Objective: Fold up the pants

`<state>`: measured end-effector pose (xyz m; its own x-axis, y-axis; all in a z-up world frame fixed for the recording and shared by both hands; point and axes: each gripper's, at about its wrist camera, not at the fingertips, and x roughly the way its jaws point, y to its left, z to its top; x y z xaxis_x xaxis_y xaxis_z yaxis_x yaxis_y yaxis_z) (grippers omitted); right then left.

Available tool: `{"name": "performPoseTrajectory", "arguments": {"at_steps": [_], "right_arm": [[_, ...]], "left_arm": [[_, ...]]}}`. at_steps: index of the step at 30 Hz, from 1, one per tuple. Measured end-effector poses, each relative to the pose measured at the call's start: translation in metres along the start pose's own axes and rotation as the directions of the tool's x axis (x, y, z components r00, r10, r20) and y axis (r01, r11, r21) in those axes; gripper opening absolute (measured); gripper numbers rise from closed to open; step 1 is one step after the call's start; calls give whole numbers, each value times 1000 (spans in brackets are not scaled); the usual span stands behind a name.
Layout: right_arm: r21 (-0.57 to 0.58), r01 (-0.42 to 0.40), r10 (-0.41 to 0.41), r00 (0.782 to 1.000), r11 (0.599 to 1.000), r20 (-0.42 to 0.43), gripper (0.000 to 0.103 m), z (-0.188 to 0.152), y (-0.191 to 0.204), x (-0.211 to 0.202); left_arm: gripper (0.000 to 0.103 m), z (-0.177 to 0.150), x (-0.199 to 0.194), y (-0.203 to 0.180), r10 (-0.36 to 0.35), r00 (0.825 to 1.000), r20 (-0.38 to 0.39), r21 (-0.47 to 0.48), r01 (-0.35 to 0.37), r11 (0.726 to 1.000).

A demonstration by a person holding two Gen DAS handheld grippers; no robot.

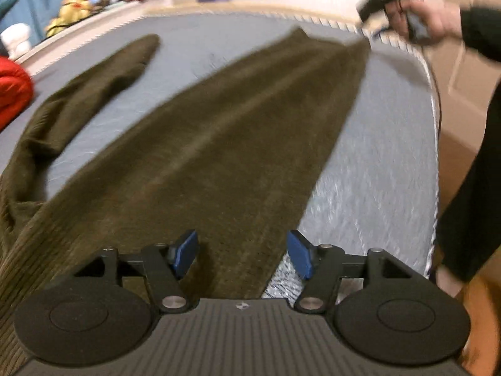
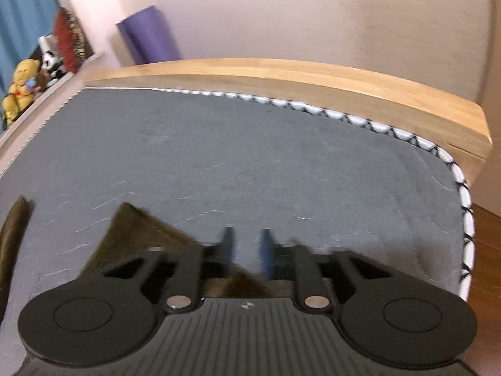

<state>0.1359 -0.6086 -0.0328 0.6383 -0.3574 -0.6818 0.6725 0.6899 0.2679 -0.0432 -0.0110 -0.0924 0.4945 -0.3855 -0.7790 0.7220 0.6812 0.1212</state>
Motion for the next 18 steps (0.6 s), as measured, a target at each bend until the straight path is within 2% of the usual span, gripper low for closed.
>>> {"name": "performPoseTrajectory", "arguments": {"at_steps": [1,3,4,5,6,7,9,11,13,16,18], "right_arm": [[14,3,-3,1000,1000,-5,54,1,-4,1],[29,-10,11,999,1000,-31,57,1,-11,2],[30,-30,31,998,999,-54,61,0,-13,4],[27,-49,51,996,998,-79,64,-2,-12,6],[21,-67,69,992,998,-106,67,-5,-11,8],[10,-76,77,989,997,-129,68,-6,-9,10],[-15,-84,81,982,996,-169,68,-14,-2,17],[-42,-78,69,980,996,-187,61,-20,4,19],[-75,-43,30,985,996,-168,14,-22,8,17],[71,-17,21,998,997,-55,12,-10,1,-6],[3,19,-19,1000,1000,-9,8,-7,13,-17]], "left_arm": [[70,2,9,-3,8,1000,-18,29,-8,1000],[70,0,14,-4,12,1000,1,48,-12,999],[60,2,16,-1,4,1000,-3,37,-4,999],[40,3,17,2,-5,1000,-5,22,5,1000],[32,4,18,4,-19,1000,-8,9,19,1000],[19,6,19,4,-26,1000,-6,4,26,1000],[12,10,16,3,-41,999,-3,19,41,999],[9,12,9,2,-59,998,9,36,59,998],[8,12,-6,10,-112,993,39,20,111,994],[7,12,-33,16,-241,968,72,41,238,970],[8,7,-33,15,-244,969,47,44,242,969]]}}
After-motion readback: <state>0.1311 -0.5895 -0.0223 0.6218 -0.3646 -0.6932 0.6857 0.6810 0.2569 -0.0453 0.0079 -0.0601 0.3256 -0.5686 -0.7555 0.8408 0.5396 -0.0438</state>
